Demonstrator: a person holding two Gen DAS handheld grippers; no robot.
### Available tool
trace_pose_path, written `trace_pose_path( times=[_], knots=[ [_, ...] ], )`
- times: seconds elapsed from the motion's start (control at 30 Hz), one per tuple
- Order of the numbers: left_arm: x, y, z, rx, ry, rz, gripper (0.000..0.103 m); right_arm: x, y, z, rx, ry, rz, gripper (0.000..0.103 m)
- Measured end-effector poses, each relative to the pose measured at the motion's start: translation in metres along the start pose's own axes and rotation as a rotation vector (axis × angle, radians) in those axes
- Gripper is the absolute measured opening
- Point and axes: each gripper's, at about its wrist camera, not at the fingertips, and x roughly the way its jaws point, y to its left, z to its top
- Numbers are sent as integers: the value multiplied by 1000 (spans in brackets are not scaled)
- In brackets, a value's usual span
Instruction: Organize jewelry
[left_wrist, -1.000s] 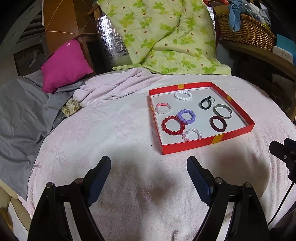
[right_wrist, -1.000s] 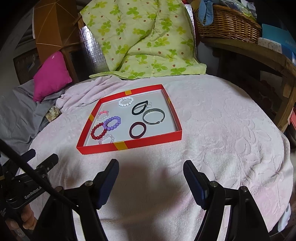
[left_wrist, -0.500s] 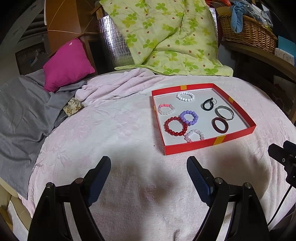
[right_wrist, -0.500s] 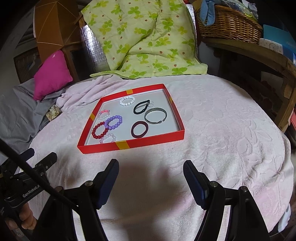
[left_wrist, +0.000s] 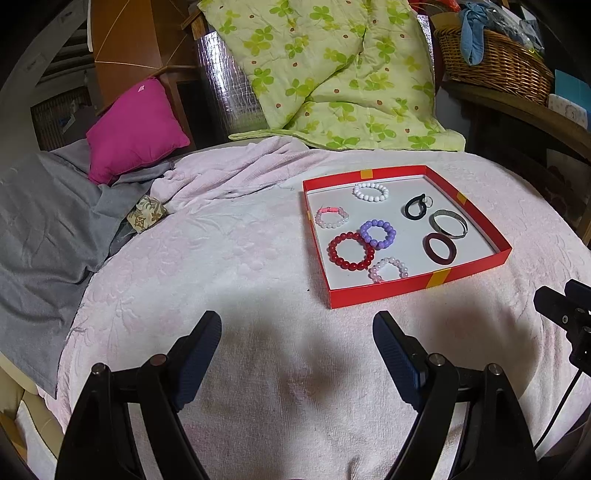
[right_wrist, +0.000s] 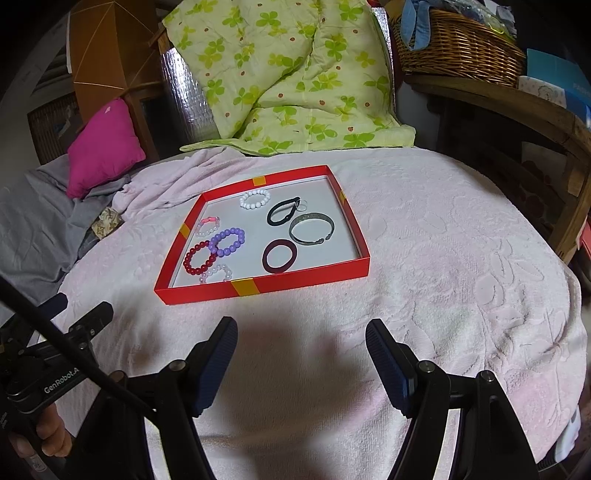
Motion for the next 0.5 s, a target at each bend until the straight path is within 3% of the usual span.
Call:
trace_pose_path(
  times=[0.5],
  knots=[
    [-1, 2, 0, 4, 0, 5, 84, 2, 2, -1, -5, 2, 1, 75]
  ],
)
